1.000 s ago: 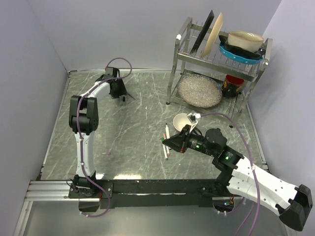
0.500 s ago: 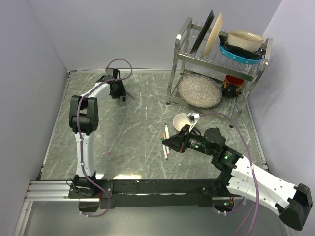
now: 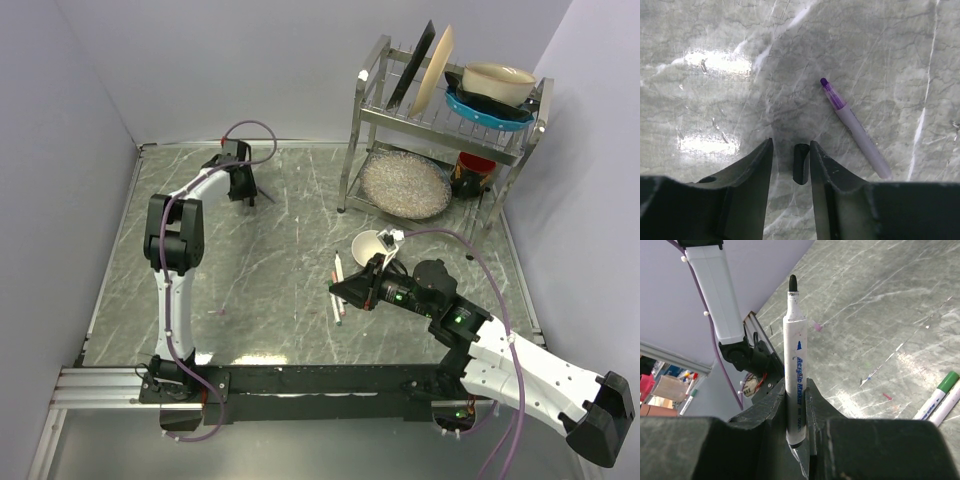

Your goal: Insert the pens into the pen caps

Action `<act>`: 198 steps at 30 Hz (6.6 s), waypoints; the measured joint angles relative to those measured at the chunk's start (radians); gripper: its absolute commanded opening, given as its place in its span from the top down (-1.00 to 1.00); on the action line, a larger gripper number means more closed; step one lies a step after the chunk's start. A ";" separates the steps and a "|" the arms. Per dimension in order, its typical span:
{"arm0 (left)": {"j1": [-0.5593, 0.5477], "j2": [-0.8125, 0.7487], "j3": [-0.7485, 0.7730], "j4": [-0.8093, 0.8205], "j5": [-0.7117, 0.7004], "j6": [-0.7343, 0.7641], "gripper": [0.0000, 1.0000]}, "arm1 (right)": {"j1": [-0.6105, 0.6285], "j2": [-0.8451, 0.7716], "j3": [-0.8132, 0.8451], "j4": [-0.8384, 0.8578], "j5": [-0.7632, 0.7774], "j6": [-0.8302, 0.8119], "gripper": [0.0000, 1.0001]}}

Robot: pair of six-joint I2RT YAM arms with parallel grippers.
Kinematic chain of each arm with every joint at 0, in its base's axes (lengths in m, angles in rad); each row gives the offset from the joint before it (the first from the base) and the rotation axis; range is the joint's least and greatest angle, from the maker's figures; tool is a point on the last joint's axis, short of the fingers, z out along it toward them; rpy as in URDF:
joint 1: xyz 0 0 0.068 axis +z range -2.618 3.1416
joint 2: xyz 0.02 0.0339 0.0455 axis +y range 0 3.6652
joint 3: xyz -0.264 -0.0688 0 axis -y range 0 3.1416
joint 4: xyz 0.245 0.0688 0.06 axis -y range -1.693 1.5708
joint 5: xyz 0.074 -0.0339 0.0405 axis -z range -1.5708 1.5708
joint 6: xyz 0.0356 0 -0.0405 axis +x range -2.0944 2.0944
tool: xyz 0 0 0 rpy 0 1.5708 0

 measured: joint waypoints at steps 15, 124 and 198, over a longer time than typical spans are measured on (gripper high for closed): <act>-0.032 -0.016 -0.016 -0.034 -0.044 0.030 0.70 | 0.000 -0.002 0.000 -0.002 0.005 0.000 1.00; -0.780 -1.426 -1.285 0.897 -0.010 -0.630 0.98 | 0.172 0.101 -0.188 0.467 0.055 0.301 1.00; -0.781 -1.413 -1.270 0.914 -0.008 -0.589 0.96 | 0.188 0.093 -0.143 0.412 0.090 0.279 1.00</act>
